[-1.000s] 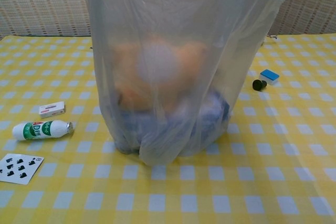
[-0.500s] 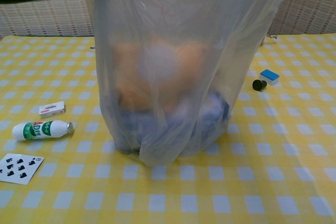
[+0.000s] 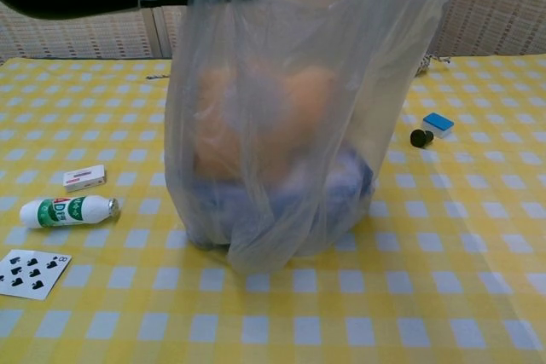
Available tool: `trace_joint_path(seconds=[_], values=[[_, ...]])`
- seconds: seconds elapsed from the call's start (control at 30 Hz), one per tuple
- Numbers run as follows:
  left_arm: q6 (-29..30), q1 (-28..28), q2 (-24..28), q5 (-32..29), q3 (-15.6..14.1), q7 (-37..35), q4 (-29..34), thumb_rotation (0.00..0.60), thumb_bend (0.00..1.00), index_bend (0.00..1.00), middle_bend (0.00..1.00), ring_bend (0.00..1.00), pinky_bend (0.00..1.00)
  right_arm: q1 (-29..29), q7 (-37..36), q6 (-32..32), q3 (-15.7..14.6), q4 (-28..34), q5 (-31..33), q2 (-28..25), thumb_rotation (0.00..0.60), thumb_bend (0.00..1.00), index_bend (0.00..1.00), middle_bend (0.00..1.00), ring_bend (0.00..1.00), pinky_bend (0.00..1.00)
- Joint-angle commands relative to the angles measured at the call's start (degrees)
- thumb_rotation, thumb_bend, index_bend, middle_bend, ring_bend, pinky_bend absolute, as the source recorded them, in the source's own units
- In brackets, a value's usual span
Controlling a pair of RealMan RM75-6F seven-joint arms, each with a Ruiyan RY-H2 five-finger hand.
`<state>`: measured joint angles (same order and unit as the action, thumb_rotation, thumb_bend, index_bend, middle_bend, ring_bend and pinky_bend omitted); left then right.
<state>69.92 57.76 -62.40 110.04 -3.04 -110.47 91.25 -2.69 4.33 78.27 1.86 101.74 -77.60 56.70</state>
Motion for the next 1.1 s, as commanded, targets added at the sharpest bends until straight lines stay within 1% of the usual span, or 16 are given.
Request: trace_joint_path(seconds=[0.03,0.47,0.87,1.1], values=[[-0.5,1.0,-0.8,-0.3,-0.2,-0.3,-0.5,0.600,0.13,0.08,0.07,0.05,0.09,-0.1,-0.4,-0.3,-0.1,-0.1,0.0,-0.1,0.600,0.32,0.00,0.00,0.00,0.00],[0.0,4.3,-3.9,-0.8,-1.4,-2.0,-2.5,0.600,0.13,0.08,0.07,0.05,0.09,0.1,-2.3,-0.7,-0.3,-0.2,-0.4,-0.9,0.600,0.32,0.00,0.00,0.00,0.00],[-1.0,6.6,-4.4,-3.8,-0.2,-0.3,-0.4,0.600,0.13,0.08,0.07,0.05,0.10,0.3,-3.3,-0.4,-0.4,-0.2,-0.8,-1.2,0.600,0.32,0.00,0.00,0.00,0.00],[-2.6,6.7,-5.8,-7.8,1.1,0.8,1.1,0.600,0.13,0.08,0.07,0.05,0.09,0.5,-4.0,-0.1,-0.4,-0.3,-1.0,-1.5,0.600,0.32,0.00,0.00,0.00,0.00]])
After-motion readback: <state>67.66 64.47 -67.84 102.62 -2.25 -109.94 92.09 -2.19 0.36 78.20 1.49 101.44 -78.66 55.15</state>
